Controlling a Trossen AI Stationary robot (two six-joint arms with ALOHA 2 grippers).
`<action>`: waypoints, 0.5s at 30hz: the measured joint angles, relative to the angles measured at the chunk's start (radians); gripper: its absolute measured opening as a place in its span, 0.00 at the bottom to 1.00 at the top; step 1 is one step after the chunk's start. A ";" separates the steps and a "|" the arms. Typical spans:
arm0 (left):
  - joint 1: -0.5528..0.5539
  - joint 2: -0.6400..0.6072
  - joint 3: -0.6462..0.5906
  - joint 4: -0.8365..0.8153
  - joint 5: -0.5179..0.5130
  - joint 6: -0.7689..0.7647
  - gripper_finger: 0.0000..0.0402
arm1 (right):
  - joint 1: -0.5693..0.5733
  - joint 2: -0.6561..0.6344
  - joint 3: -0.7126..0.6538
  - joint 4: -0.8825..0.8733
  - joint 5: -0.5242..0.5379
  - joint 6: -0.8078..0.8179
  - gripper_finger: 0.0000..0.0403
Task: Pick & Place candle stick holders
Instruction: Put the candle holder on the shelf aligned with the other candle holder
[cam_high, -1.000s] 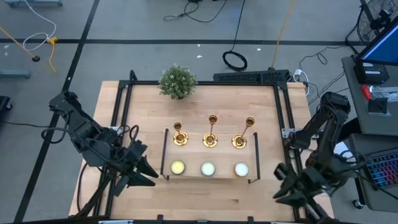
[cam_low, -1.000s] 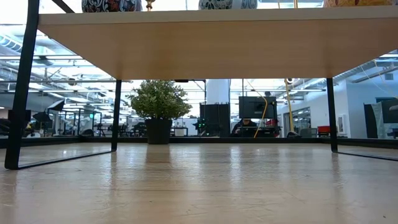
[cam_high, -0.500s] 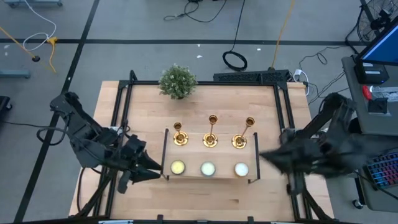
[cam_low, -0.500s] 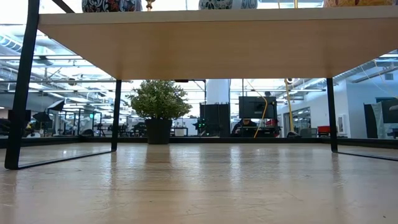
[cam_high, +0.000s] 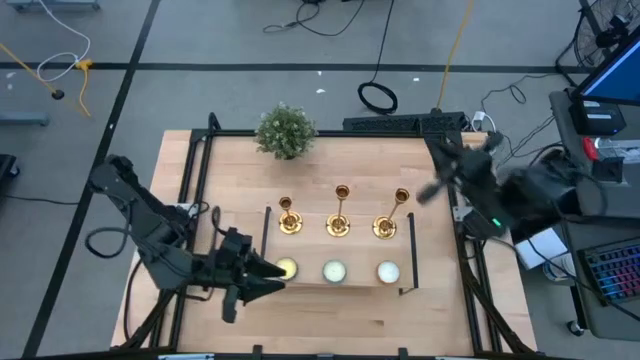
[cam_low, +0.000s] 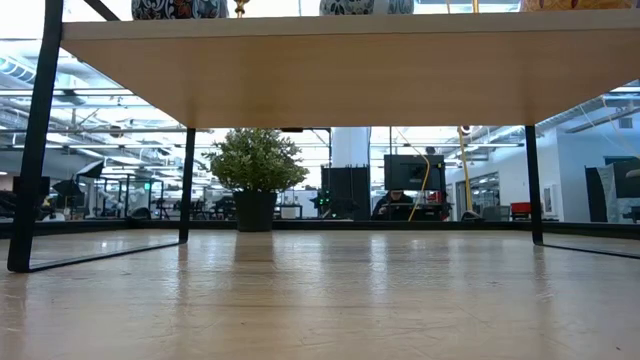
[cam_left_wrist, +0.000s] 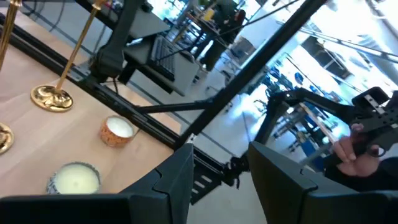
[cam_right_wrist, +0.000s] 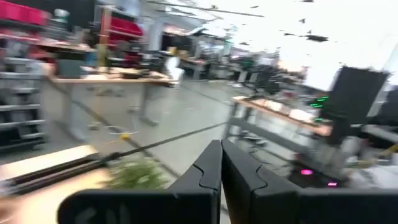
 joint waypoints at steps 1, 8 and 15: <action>0.002 0.011 0.000 0.012 -0.001 -0.001 0.40 | -0.054 -0.018 -0.024 0.000 -0.035 -0.001 0.00; 0.005 0.054 0.000 0.106 -0.001 -0.013 0.40 | -0.401 -0.178 -0.154 -0.006 -0.454 0.117 0.00; 0.006 0.057 0.000 0.111 -0.019 -0.043 0.40 | -0.714 -0.206 -0.156 -0.143 -0.843 0.298 0.00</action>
